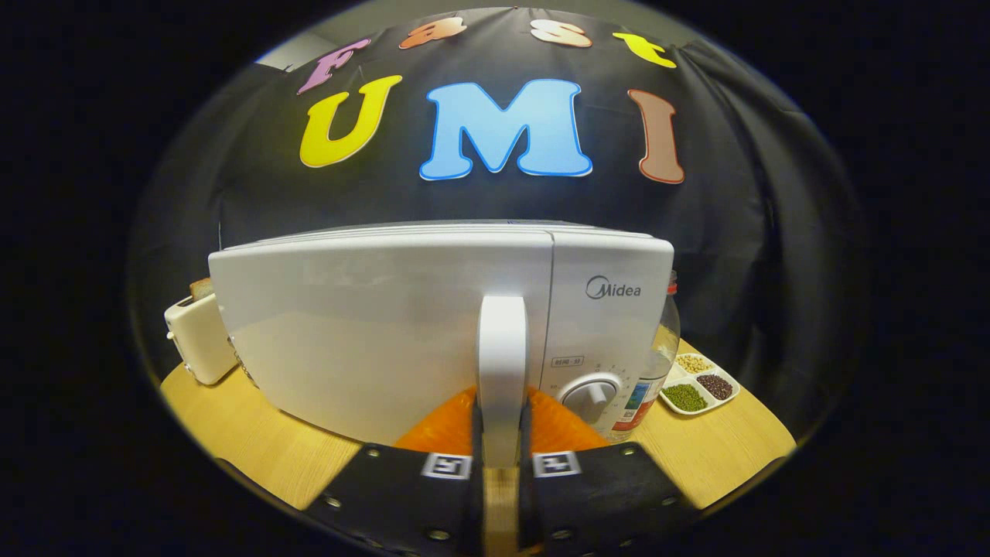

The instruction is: Open the microwave, put the food inside, and close the microwave door.

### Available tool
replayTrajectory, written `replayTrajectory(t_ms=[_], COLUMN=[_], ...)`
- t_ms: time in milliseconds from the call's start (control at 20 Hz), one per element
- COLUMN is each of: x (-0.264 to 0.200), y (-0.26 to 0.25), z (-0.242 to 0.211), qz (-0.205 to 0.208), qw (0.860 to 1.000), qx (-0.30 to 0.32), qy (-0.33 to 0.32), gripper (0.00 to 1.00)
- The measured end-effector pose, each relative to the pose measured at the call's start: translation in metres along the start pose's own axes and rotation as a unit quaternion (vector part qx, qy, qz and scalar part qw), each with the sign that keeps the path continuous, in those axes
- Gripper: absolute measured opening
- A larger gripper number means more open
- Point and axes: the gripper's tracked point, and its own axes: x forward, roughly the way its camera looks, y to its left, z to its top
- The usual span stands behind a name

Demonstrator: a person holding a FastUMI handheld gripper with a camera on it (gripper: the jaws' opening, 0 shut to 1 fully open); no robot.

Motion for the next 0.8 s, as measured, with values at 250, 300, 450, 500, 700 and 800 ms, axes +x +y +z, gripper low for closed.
replayTrajectory(t_ms=[250, 300, 450, 500, 700, 800], x=[-0.004, -0.004, -0.004, -0.005, -0.024, -0.043], y=[0.0, 0.001, 0.0, 0.001, 0.005, 0.01], z=[0.0, 0.0, 0.0, 0.0, -0.007, -0.013], qz=[0.018, 0.017, 0.017, 0.018, 0.015, 0.013], qw=[1.0, 1.0, 1.0, 1.0, 1.0, 1.0], qx=[0.001, 0.003, 0.002, -0.001, -0.013, -0.022], qy=[0.01, 0.012, 0.014, 0.015, 0.015, 0.008], gripper=[0.13, 0.13, 0.08, 0.08, 0.08, 0.08])
